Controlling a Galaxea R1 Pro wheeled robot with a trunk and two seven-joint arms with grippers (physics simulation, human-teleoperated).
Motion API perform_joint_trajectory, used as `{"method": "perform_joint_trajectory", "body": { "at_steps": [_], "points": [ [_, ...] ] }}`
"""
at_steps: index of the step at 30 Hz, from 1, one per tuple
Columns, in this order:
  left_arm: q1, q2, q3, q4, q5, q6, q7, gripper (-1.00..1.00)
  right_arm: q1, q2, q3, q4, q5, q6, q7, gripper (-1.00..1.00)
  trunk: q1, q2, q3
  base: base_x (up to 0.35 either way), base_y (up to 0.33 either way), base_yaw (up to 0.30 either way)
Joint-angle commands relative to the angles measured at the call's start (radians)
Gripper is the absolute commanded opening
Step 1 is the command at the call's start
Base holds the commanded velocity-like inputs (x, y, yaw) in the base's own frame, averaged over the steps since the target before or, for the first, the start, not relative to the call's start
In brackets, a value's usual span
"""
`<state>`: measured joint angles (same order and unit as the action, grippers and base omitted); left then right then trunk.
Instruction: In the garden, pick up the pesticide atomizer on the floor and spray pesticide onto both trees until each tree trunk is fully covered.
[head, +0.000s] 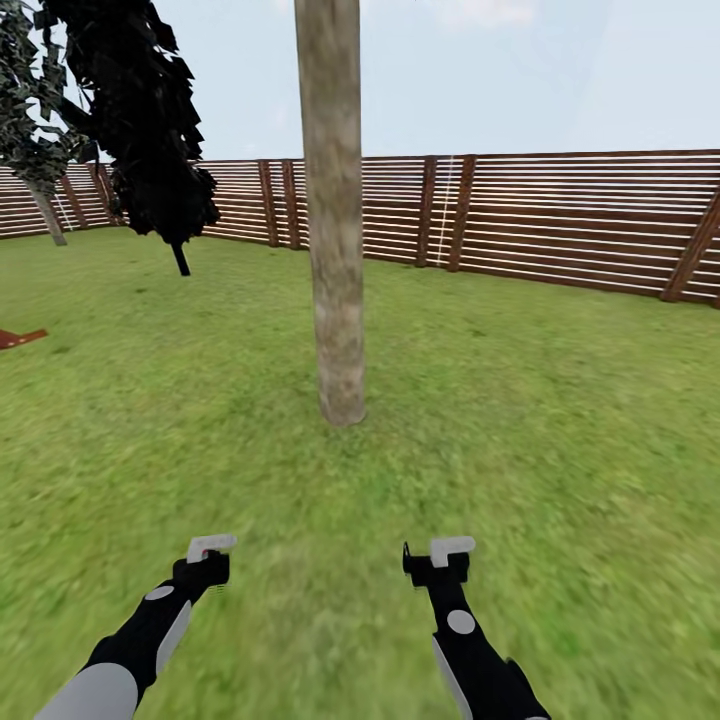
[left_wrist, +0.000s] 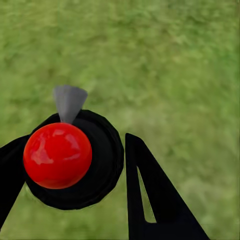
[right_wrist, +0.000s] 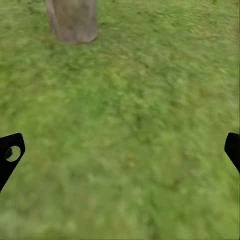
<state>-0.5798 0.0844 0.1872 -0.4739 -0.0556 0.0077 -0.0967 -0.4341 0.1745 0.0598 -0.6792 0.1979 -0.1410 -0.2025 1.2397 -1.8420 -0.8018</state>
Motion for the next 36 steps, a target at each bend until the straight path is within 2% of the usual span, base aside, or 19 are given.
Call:
{"method": "perform_joint_trajectory", "body": {
  "at_steps": [1,36],
  "points": [
    [0.000,0.000,0.000,0.000,0.000,0.000,0.000,-1.00,0.000,0.000,0.000,0.000,0.000,0.000,0.000,1.00,0.000,0.000,0.000,0.338,0.000,0.000],
    [0.000,0.000,0.000,0.000,-0.001,-0.007,0.000,-1.00,0.000,0.000,0.000,0.003,0.000,0.000,0.000,1.00,0.000,0.000,0.000,0.335,0.000,0.000]
  ]
}}
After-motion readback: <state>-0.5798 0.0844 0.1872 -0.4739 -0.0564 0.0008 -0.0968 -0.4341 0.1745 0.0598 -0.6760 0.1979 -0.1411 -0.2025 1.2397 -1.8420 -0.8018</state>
